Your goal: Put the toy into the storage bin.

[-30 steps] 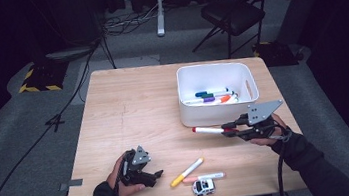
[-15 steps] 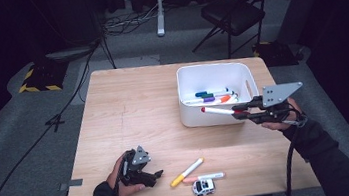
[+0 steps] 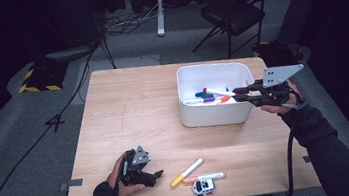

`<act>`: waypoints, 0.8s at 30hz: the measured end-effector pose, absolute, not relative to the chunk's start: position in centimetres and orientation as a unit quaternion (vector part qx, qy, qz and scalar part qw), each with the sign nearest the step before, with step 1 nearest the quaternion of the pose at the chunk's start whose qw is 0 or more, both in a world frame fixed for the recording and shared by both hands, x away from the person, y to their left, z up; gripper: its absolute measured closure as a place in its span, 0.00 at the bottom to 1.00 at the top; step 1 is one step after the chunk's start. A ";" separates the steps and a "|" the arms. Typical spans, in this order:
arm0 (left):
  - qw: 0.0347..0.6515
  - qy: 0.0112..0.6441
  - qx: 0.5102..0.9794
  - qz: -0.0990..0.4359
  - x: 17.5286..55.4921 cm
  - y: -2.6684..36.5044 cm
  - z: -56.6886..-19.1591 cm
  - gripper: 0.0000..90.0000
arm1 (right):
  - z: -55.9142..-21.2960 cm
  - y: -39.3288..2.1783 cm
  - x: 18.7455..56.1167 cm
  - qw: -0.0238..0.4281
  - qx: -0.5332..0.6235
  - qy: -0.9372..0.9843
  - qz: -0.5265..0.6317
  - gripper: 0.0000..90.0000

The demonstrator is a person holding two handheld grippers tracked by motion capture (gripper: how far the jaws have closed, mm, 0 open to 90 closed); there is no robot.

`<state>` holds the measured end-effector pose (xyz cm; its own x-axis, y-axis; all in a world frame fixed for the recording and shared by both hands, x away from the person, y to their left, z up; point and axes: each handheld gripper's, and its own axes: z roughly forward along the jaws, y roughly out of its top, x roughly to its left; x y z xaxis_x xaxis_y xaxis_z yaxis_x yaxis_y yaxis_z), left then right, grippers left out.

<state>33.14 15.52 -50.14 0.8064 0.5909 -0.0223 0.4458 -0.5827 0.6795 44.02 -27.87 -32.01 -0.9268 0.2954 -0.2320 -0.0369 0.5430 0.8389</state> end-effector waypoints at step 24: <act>0.350 0.293 0.884 0.104 33.1 15.5 -50.1 0.17 | -34.3 -25.4 50.3 0.156 0.125 0.897 0.395 0.83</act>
